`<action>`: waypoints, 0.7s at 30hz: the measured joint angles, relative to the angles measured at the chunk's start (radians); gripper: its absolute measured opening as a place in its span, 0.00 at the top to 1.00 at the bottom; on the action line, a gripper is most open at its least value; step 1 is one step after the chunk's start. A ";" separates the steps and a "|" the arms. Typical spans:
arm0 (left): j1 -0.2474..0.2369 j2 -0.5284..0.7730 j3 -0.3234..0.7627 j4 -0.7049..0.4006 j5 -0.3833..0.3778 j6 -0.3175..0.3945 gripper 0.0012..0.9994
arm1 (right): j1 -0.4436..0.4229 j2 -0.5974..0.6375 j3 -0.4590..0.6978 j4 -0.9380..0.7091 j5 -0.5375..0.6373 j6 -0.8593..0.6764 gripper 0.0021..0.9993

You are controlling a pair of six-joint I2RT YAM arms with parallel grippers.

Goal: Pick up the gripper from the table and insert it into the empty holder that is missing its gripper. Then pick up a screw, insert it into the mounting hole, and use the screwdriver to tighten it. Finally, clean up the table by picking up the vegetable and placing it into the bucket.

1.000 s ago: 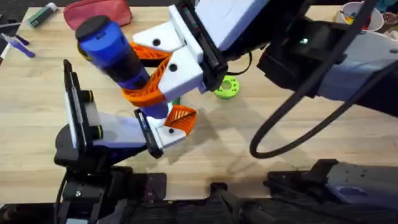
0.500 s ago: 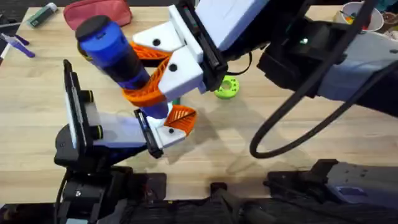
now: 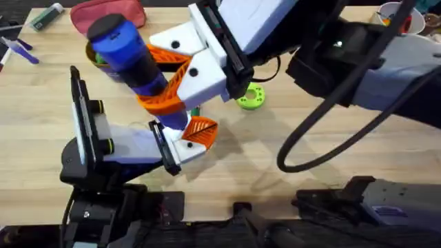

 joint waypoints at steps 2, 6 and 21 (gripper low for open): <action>0.000 0.000 0.000 0.000 0.000 0.000 0.98 | 0.000 0.000 0.000 -0.002 0.000 0.000 0.98; 0.000 0.000 0.000 0.000 0.000 0.000 0.98 | 0.000 0.000 0.000 -0.004 0.000 0.000 0.98; 0.000 0.000 0.000 0.000 0.000 0.000 0.98 | 0.000 0.000 0.000 -0.020 0.001 -0.009 0.98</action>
